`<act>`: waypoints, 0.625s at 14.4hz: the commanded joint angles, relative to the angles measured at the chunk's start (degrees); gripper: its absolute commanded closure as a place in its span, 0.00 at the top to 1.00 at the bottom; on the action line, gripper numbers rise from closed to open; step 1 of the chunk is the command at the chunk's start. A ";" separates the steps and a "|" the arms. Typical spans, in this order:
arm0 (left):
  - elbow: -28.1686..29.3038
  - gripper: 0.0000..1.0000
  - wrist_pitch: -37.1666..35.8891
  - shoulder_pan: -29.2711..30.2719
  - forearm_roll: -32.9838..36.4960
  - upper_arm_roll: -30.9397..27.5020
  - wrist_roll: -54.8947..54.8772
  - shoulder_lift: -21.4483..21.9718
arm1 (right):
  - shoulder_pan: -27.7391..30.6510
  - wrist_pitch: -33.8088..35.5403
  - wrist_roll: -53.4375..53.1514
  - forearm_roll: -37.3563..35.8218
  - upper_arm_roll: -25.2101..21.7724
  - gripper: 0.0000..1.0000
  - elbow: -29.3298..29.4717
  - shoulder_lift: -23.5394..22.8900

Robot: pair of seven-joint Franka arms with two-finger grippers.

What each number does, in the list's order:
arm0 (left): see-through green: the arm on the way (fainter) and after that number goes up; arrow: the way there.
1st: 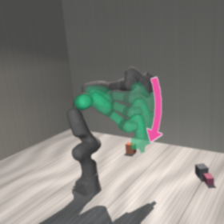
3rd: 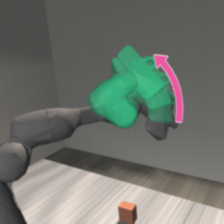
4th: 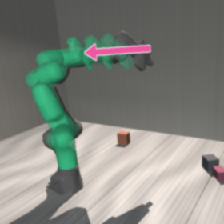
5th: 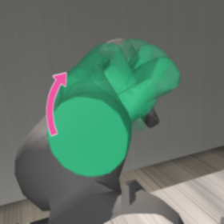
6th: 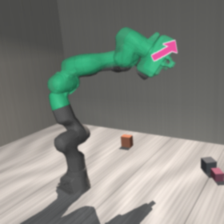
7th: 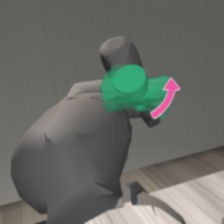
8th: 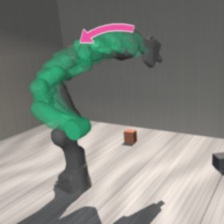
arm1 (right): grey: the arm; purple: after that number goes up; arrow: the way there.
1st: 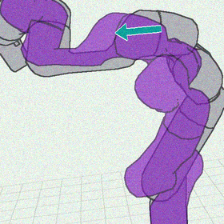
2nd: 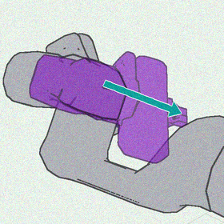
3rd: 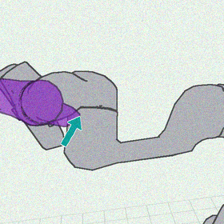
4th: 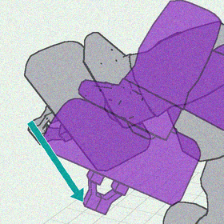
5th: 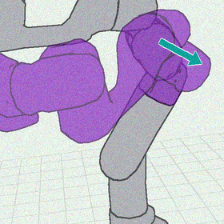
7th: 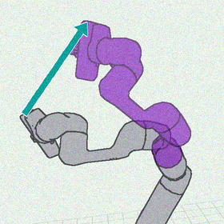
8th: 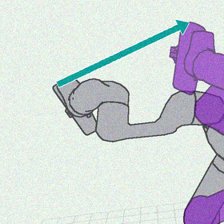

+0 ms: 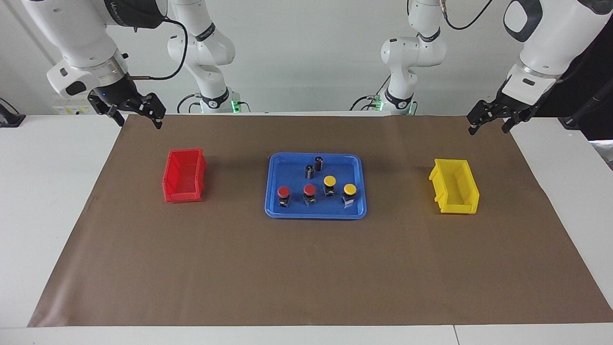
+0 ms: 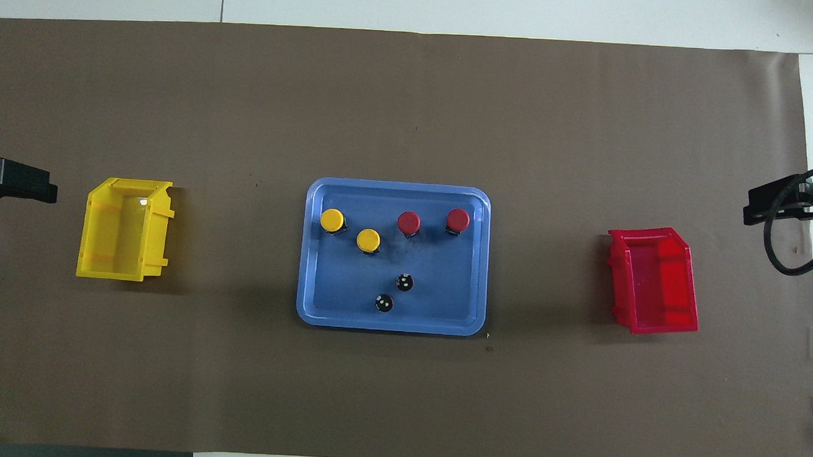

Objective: Sort red and yellow buttons by color

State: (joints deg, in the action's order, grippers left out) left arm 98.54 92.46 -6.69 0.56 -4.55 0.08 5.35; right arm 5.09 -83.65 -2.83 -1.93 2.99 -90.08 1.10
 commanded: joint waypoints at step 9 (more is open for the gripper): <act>-0.27 1.00 -0.88 -0.69 0.23 -0.54 -0.16 0.01 | -0.78 -0.72 1.16 -0.18 0.18 1.00 -1.06 1.19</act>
State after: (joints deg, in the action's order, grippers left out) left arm 98.54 92.32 -6.71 0.56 -4.55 0.07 5.35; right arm 4.81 -83.66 -2.81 -1.93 2.99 -90.08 1.20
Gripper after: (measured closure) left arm 0.000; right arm 0.000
